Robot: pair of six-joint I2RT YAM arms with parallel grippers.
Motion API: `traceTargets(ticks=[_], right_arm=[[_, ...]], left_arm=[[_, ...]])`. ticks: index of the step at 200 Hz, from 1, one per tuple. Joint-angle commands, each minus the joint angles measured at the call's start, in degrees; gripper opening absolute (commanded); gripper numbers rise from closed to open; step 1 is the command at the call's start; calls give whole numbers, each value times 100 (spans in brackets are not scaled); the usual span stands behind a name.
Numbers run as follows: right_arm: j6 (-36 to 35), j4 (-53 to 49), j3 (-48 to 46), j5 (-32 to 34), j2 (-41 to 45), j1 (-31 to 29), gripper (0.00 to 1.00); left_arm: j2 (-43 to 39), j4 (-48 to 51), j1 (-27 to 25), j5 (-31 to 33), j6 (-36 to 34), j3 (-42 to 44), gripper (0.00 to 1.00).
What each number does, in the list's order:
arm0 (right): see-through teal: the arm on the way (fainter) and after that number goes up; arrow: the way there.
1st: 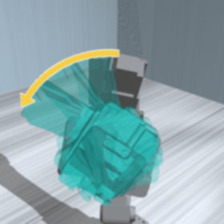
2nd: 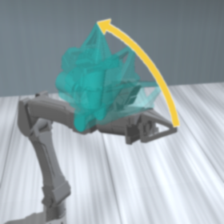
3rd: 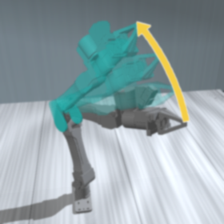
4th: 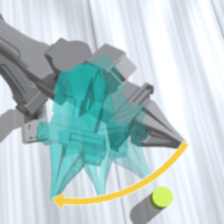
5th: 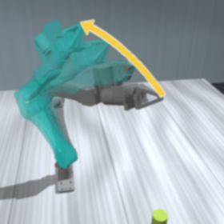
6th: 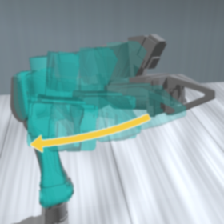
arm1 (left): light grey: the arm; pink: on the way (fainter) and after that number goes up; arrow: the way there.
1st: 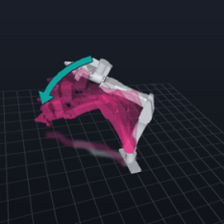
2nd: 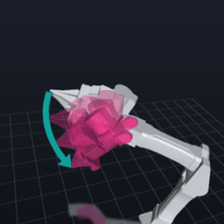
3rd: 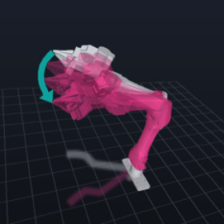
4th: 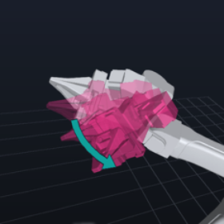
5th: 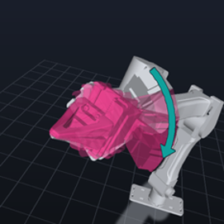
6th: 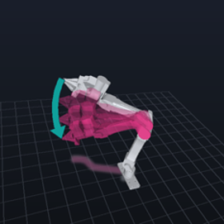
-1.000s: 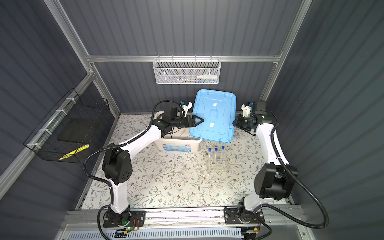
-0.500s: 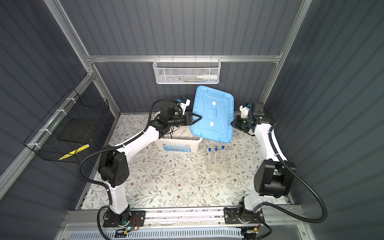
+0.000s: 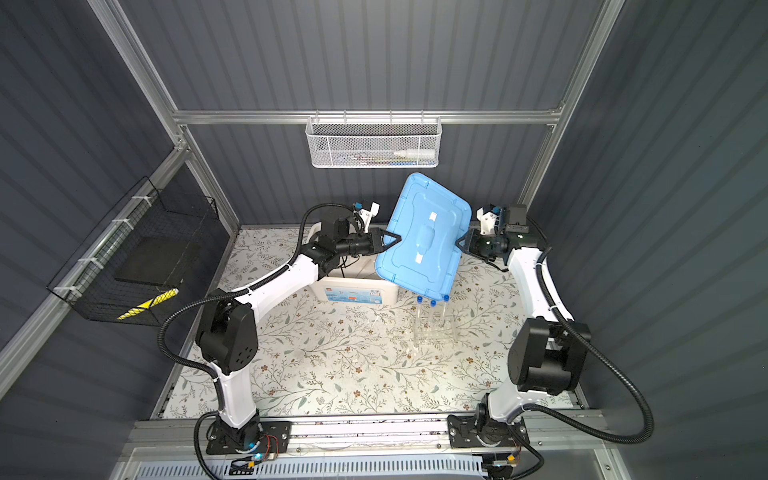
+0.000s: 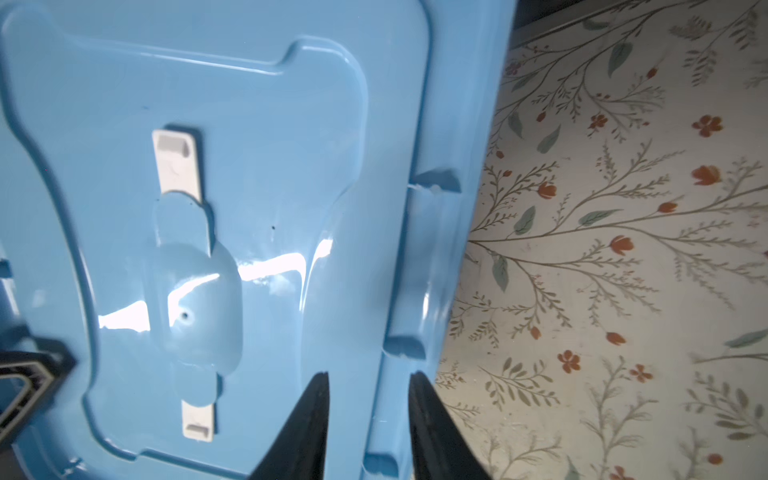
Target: Organize the chemistry lab equipment
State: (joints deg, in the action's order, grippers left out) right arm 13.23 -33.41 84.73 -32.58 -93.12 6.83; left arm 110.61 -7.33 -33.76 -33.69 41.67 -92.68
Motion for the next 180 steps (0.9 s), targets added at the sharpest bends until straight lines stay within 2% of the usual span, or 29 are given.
traceTargets(ticks=[1, 114, 180], right_arm=[[106, 315, -161, -486, 124, 146, 43], [56, 401, -305, -630, 163, 379, 63], [440, 1048, -786, -1706, 202, 482, 65]], left_arm=[[-207, -655, 75, -187, 268, 56, 18], [-250, -908, 141, 223, 412, 137, 14], [-185, -1567, 141, 74, 914, 309, 14]])
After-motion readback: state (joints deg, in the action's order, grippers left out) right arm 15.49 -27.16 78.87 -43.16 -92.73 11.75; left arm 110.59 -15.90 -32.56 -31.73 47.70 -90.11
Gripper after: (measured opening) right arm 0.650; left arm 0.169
